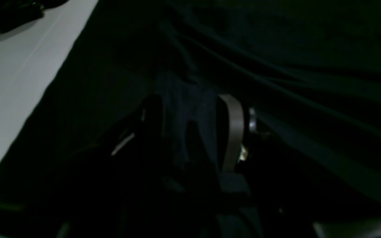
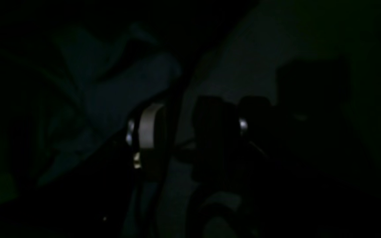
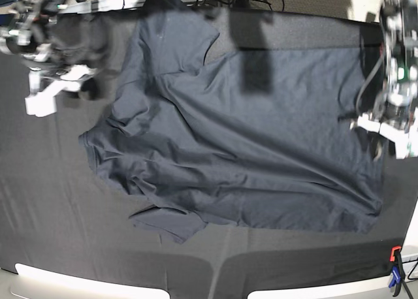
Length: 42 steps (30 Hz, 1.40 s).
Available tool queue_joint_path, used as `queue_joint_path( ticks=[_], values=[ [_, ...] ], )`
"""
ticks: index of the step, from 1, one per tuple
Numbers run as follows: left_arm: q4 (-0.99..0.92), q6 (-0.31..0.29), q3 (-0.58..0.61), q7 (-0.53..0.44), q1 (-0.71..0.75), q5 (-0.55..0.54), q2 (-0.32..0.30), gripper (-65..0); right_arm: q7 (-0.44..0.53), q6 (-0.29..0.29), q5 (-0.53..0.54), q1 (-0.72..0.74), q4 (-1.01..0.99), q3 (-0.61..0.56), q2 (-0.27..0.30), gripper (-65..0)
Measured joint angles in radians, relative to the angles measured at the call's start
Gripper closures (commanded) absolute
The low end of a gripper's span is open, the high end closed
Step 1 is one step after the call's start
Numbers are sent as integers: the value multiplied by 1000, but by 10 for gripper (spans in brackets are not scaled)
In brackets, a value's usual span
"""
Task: Layout the t-shirt on the table in an organized manner, then fold the t-shirt properly
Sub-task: 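Release the shirt and lift both grippers away, then lower the right gripper onto the shirt hem and grasp it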
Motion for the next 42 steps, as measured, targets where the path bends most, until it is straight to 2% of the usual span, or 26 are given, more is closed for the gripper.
queue_joint_path(
  ticks=[5,11,13,15,16,21,25,31,42],
  values=[
    [31,-1,-13,-6,51,0,37,-249,12,-4,-37,13,-90,-69,-3,-267],
    [31,0,-14,-19,71,10,40,-249,31,-4,-35,54,-130,-161,-3,-260],
    [31,-1,-13,-26,71,10,40,-249,31,-4,-36,63,-140,-189,-3,-185],
    [31,-1,-13,-25,71,10,40,-249,30,-5,-36,62,-140,-208,-3,-46],
    [31,-1,-13,-25,71,10,40,-249,30,-5,-36,61,-140,-208,-3,0],
    [31,-1,-13,-24,71,10,40,-249,1,-4,-72,44,-132,-157,-3,0],
    [31,0,-14,-28,71,10,40,-249,-16,23,-90,-2,-107,-34,-3,0],
    [31,-1,-14,-32,71,10,40,-249,-16,45,-39,-86,-95,141,-3,0],
    [31,-1,-14,-32,71,10,40,-249,-12,52,39,-211,-90,211,0,0]
  ],
)
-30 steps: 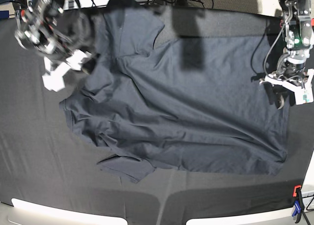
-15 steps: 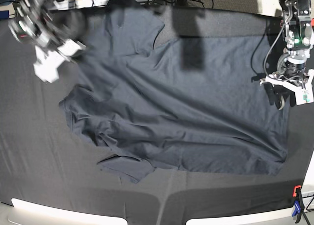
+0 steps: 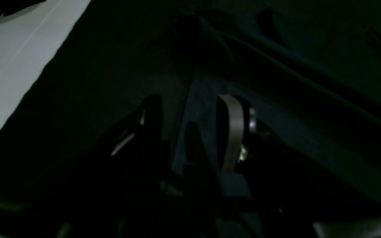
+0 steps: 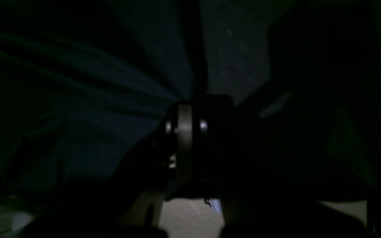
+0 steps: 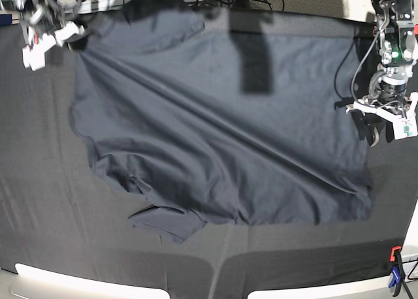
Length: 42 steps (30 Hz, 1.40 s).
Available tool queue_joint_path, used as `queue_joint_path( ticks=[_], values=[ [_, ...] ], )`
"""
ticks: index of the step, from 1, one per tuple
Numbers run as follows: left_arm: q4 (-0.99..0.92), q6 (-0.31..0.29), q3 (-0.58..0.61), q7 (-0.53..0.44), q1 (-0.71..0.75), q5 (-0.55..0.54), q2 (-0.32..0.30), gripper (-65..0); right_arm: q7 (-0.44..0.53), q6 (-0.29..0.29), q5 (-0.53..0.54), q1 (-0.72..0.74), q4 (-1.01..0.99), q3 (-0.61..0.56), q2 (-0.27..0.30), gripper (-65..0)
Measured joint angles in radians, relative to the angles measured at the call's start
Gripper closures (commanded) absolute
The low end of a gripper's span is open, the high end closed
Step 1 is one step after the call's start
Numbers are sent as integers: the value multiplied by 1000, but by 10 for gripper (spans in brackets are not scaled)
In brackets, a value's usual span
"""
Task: Layout the t-shirt on the table in an organized manner, then fold the t-shirt properly
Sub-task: 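Lower the right gripper onto the shirt hem and grasp it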
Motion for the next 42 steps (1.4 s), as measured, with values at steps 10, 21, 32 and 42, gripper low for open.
queue_joint_path(
  ticks=[10,21,32,42],
  values=[
    [0,0,0,0,0,0,0,-249,-14,0,61,-2,23,0,51,-180],
    [0,0,0,0,-1,0,0,-249,-11,-1,237,118,101,-3,148,-181],
    [0,-1,0,5,-3,0,0,-249,58,-8,-116,466,73,-372,152,-276],
    [1,0,0,27,-3,0,0,-249,126,-155,-329,876,-368,-620,158,-276]
  ],
)
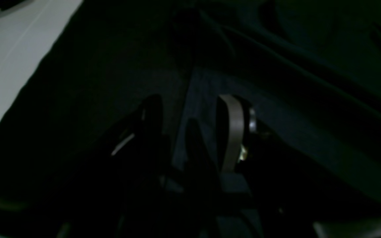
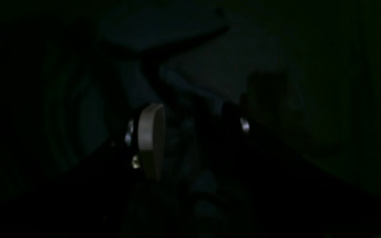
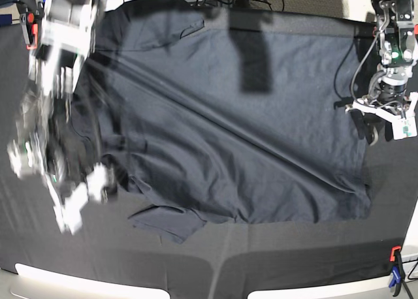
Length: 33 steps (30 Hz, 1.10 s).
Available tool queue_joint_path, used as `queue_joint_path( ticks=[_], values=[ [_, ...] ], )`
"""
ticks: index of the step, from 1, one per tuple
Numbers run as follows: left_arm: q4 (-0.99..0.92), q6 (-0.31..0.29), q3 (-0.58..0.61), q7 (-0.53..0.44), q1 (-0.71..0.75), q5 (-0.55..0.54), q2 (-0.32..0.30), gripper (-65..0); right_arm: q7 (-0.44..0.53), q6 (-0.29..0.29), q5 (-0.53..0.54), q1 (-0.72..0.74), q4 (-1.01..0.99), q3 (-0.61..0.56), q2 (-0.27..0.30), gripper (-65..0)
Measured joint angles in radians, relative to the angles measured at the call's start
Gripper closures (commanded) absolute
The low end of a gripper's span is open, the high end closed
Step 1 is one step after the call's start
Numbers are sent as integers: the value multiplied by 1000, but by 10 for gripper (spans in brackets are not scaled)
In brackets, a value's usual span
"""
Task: Layout the t-shirt on the table in an organized manner, then fold the t-shirt properly
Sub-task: 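Lower the right gripper onto the shirt hem and grasp it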
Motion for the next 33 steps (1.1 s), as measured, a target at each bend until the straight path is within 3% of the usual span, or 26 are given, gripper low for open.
queue_joint_path(
  ticks=[4,8,14,19,25,28,33],
  values=[
    [0,0,0,2,0,51,0,-249,12,-47,-4,207,-264,-4,0,-276],
    [0,0,0,0,0,60,0,-249,45,-71,-93,345,-537,-2,5,-276],
    [0,0,0,0,0,60,0,-249,224,-99,-184,434,-837,-1,-1,-276],
    [0,0,0,-1,0,60,0,-249,298,-182,-177,438,-899,-1,-31,-276],
    [0,-1,0,-2,1,60,0,-249,272,-181,-302,399,-903,-2,-82,-276],
    [0,0,0,-2,1,60,0,-249,272,-180,-340,397,-904,-2,-64,-276],
    [0,-1,0,-27,0,60,0,-249,226,-180,-343,403,-902,-2,24,-276]
  ],
)
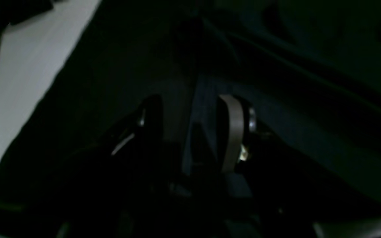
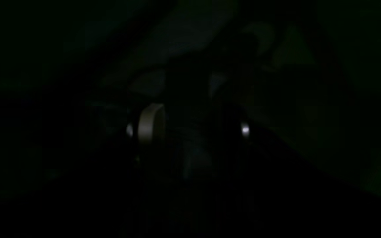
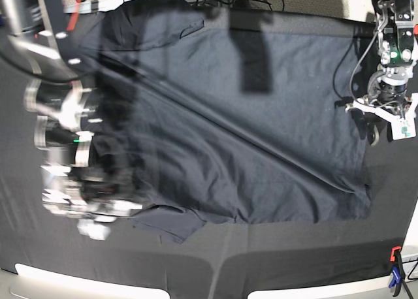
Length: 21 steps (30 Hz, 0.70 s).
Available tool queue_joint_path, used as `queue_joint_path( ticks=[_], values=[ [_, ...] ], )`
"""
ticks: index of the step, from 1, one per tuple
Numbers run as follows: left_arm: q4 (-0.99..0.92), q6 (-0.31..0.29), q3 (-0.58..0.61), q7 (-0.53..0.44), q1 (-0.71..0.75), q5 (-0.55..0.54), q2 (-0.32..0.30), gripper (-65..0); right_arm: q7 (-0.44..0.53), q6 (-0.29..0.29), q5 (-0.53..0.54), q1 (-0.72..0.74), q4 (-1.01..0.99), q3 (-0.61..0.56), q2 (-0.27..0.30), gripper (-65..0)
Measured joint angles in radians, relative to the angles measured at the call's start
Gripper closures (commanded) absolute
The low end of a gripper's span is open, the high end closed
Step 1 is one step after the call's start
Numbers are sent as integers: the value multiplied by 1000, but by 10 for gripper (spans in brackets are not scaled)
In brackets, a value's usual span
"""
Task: Layout the t-shirt on the table in an organized manner, then fold the t-shirt properly
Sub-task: 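Lower the right gripper onto the shirt hem and grasp it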
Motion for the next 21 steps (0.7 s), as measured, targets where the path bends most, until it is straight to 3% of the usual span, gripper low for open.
queue_joint_path(
  ticks=[4,8,10,13,15,16,17,21],
  values=[
    [0,0,0,0,0,0,0,-249,-130,2,89,-2,0,0,53,-276],
    [0,0,0,-23,0,0,0,-249,-246,108,196,-11,0,0,60,-275],
    [0,0,0,-23,0,0,0,-249,-255,133,206,-27,2,0,37,-210],
    [0,0,0,-23,0,0,0,-249,-243,141,209,-46,3,0,14,-13],
    [0,0,0,-23,0,0,0,-249,-245,223,216,-55,3,0,5,0],
    [0,0,0,-23,0,0,0,-249,-251,295,227,-60,5,0,0,0],
    [0,0,0,-22,0,0,0,-249,-273,322,248,-64,14,0,-6,0],
    [0,0,0,-22,0,0,0,-249,-357,323,305,-71,86,0,-61,0]
  ],
)
